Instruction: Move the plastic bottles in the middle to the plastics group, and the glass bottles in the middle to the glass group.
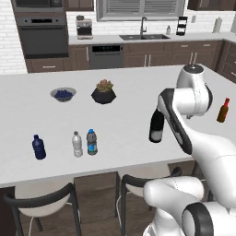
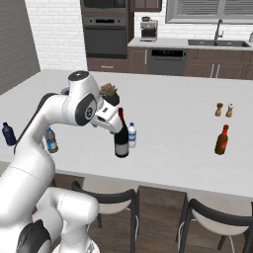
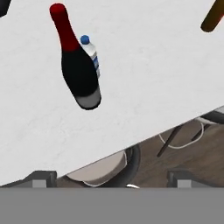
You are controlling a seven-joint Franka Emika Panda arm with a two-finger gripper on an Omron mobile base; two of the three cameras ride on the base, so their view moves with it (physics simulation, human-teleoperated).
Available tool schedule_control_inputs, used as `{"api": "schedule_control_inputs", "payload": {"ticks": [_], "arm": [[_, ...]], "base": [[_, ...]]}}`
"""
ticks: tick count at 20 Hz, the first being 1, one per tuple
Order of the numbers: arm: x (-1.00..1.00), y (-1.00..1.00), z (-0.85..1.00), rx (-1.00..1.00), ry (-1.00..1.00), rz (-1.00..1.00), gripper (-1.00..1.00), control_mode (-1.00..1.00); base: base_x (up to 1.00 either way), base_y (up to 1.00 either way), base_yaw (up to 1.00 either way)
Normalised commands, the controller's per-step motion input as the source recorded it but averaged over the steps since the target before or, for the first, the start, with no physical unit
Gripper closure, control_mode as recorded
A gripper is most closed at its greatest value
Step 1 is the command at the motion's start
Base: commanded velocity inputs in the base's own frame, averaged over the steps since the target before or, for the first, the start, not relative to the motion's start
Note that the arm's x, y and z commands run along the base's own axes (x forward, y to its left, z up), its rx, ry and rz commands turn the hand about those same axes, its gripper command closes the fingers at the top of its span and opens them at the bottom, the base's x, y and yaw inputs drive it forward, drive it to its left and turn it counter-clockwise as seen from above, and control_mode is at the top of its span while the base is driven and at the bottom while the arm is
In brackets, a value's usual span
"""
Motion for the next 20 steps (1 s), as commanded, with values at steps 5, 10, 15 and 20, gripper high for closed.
{"api": "schedule_control_inputs", "payload": {"ticks": [5,10,15,20], "arm": [[0.41,0.0,-0.2,0.0,0.0,0.06,-1.0,-1.0],[0.2,0.0,-0.02,0.0,0.0,0.11,-1.0,-1.0],[0.22,0.0,0.0,0.0,0.0,0.08,-1.0,-1.0],[0.11,0.0,-0.15,0.0,-0.01,0.05,-1.0,-1.0]], "base": [[0.0,0.0,0.0],[0.0,0.0,0.0],[0.0,0.0,0.0],[0.0,0.0,0.0]]}}
